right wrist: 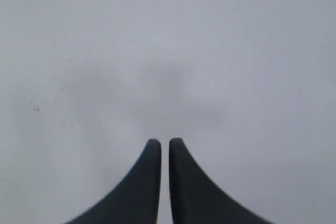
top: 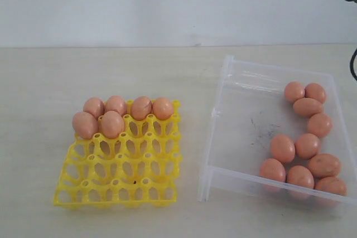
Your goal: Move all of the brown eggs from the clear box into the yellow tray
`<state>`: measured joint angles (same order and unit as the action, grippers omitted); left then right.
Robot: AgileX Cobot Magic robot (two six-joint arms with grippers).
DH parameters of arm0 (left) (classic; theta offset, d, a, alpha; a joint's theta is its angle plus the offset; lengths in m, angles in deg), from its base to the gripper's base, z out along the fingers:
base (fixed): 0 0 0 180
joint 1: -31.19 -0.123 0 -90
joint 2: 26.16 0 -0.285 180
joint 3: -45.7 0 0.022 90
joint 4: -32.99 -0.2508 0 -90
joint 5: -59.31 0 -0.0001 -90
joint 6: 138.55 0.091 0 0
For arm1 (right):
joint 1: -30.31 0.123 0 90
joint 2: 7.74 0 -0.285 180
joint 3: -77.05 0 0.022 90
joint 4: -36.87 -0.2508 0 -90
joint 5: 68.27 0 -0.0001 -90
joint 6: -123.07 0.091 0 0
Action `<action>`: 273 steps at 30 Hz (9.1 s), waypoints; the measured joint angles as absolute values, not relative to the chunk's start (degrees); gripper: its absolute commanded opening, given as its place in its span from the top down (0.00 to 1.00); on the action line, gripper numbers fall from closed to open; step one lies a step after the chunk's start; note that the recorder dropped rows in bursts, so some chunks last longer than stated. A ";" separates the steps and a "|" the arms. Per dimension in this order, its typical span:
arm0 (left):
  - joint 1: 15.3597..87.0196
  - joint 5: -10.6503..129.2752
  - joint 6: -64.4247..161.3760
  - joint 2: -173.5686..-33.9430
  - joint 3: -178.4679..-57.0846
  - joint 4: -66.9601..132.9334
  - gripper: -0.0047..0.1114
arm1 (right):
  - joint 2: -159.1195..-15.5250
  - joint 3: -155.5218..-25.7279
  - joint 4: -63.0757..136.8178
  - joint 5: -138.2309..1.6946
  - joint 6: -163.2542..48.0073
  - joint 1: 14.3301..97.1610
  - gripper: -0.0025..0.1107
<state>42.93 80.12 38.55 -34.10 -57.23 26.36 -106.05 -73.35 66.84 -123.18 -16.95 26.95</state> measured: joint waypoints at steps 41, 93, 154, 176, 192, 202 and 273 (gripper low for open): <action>42.93 80.12 38.55 -34.10 -57.23 26.36 0.92 | -115.00 -84.64 136.62 -115.46 33.00 14.28 0.98; 42.93 80.12 38.55 -34.10 -57.23 26.36 0.92 | -110.85 -99.45 30.83 -9.11 -93.30 39.67 0.80; 42.93 80.12 38.55 -34.10 -57.23 26.36 0.92 | -130.07 -102.19 26.06 -44.41 -94.42 34.61 0.98; 42.93 80.12 38.55 -34.10 -57.23 26.36 0.92 | -127.47 -86.32 -62.33 -26.99 -178.29 31.81 0.98; 42.93 80.12 38.55 -34.10 -57.23 26.36 0.92 | -127.47 -89.04 -57.32 -52.03 -178.30 32.89 0.98; 42.93 80.12 38.55 -34.10 -57.23 26.36 0.92 | -128.64 -92.54 -26.01 -65.79 -145.56 40.08 0.98; 42.93 80.12 38.55 -34.10 -57.23 26.36 0.92 | -146.45 -91.91 98.63 -131.46 -25.64 56.76 0.98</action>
<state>42.93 80.12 38.55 -34.10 -57.23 26.36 -146.45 -91.91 98.63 -131.46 -25.64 56.76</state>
